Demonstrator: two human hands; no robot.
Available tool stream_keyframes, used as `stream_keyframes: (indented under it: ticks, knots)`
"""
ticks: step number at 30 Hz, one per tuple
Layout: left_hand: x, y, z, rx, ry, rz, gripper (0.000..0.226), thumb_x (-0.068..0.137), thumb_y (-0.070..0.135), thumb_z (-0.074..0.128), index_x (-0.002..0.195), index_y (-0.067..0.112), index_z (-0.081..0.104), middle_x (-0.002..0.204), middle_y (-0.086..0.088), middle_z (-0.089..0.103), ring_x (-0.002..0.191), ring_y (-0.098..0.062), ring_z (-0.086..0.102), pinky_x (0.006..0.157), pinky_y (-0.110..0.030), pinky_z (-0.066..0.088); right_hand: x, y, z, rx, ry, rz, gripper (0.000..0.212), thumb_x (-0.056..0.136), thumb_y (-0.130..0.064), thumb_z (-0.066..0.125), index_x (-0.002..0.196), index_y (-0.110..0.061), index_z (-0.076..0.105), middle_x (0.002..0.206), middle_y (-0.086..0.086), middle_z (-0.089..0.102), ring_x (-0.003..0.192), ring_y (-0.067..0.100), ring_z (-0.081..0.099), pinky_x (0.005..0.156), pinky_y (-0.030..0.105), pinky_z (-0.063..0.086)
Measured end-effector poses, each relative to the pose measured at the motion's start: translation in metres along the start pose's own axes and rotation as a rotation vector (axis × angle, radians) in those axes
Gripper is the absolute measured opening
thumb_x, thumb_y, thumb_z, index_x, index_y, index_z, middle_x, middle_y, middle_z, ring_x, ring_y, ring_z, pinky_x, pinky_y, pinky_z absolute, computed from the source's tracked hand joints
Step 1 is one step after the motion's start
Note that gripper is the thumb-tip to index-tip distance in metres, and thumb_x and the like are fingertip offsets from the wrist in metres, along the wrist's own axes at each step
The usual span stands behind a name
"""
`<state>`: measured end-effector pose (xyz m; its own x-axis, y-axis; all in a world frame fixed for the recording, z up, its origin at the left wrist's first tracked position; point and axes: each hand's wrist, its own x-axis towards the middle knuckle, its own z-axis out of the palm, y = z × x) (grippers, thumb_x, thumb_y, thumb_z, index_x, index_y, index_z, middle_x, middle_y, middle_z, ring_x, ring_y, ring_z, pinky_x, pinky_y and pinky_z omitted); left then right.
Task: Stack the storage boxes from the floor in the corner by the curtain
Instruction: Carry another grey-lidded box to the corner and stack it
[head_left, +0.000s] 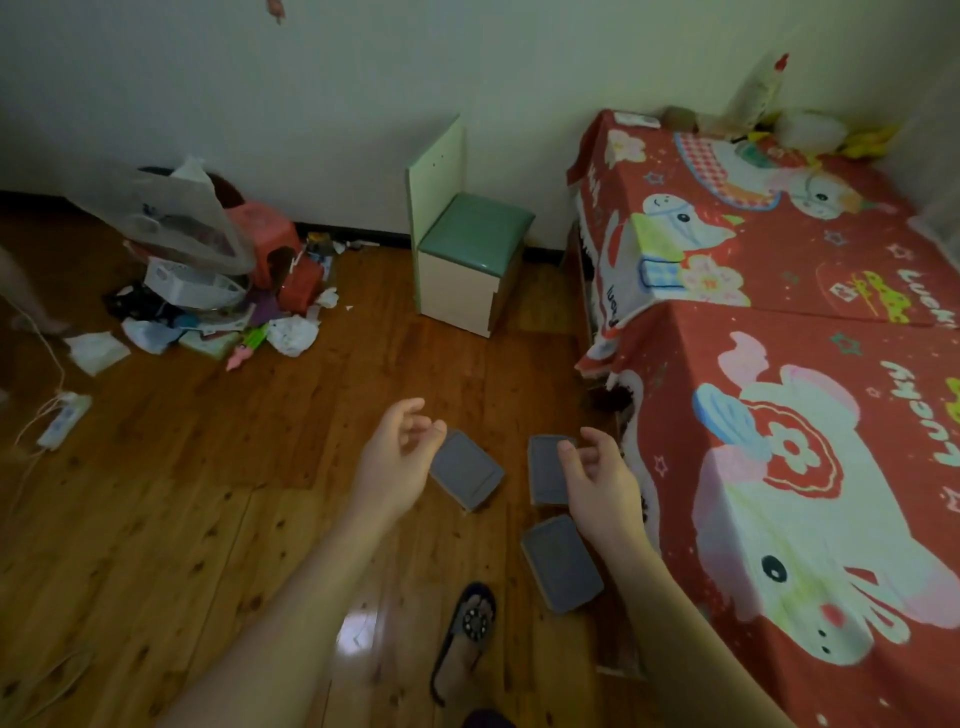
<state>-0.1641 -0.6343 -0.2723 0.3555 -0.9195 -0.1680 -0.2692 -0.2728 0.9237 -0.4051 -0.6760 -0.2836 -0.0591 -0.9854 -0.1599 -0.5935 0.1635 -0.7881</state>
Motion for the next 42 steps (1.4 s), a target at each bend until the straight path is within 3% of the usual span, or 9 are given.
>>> stream_keyframes:
  ticks: [5,11,17,24,31,33,37,42]
  knots:
    - [0.072,-0.007,0.021,0.06,-0.056,-0.052,0.046,0.094,0.046,0.058,0.137,0.03,0.047,0.114,0.016,0.06,0.106,0.003,0.053,0.078,-0.014,0.039,0.063,0.009,0.019,-0.015,-0.052,0.063,0.059,0.096,-0.055,0.05,0.146,-0.024,0.04,0.104,-0.013,0.061,0.095,0.003,0.06,0.08,0.031,0.054]
    - [0.147,-0.02,0.045,0.136,-0.096,-0.092,0.049,0.094,0.047,0.056,0.138,0.029,0.046,0.114,0.018,0.058,0.102,0.007,0.052,0.075,-0.013,0.038,0.128,0.021,0.041,-0.044,-0.086,0.13,0.061,0.096,-0.056,0.05,0.147,-0.027,0.038,0.108,-0.013,0.058,0.093,0.002,0.058,0.068,0.02,0.046]
    - [0.213,-0.058,0.072,0.176,-0.136,-0.159,0.049,0.093,0.048,0.057,0.138,0.029,0.046,0.113,0.017,0.057,0.099,0.007,0.053,0.071,-0.013,0.038,0.18,0.043,0.071,-0.098,-0.113,0.208,0.064,0.096,-0.056,0.049,0.149,-0.023,0.035,0.122,-0.007,0.057,0.101,0.006,0.059,0.066,0.016,0.042]
    - [0.285,-0.134,0.102,0.254,-0.22,-0.189,0.051,0.094,0.049,0.055,0.139,0.029,0.044,0.114,0.015,0.056,0.095,0.009,0.052,0.069,-0.012,0.037,0.223,0.084,0.129,-0.197,-0.154,0.27,0.064,0.098,-0.054,0.046,0.15,-0.021,0.034,0.136,0.0,0.049,0.114,0.017,0.056,0.087,0.033,0.05]
    - [0.348,-0.232,0.128,0.307,-0.263,-0.193,0.05,0.093,0.047,0.057,0.138,0.027,0.046,0.114,0.01,0.056,0.094,0.0,0.055,0.067,-0.011,0.036,0.251,0.144,0.198,-0.26,-0.119,0.349,0.063,0.098,-0.051,0.047,0.15,-0.019,0.034,0.135,0.003,0.05,0.115,0.02,0.056,0.087,0.034,0.051]
    - [0.364,-0.262,0.14,0.317,-0.272,-0.193,0.049,0.093,0.043,0.059,0.137,0.025,0.048,0.116,0.006,0.058,0.094,-0.004,0.056,0.071,-0.015,0.04,0.261,0.164,0.222,-0.243,-0.102,0.38,0.064,0.098,-0.051,0.048,0.151,-0.02,0.032,0.135,0.003,0.05,0.116,0.019,0.055,0.087,0.033,0.05]
    - [0.392,-0.329,0.165,0.331,-0.31,-0.187,0.05,0.092,0.037,0.062,0.137,0.019,0.05,0.122,-0.005,0.06,0.106,-0.018,0.06,0.095,-0.037,0.048,0.279,0.212,0.277,-0.226,-0.087,0.406,0.067,0.098,-0.051,0.049,0.153,-0.018,0.029,0.136,0.004,0.049,0.117,0.019,0.053,0.089,0.034,0.049]
    - [0.421,-0.415,0.196,0.4,-0.37,-0.141,0.056,0.091,0.037,0.064,0.14,0.014,0.047,0.13,-0.01,0.057,0.117,-0.025,0.057,0.101,-0.039,0.045,0.298,0.285,0.348,-0.2,-0.08,0.44,0.071,0.099,-0.051,0.048,0.155,-0.015,0.025,0.147,0.008,0.044,0.129,0.025,0.047,0.102,0.044,0.046]
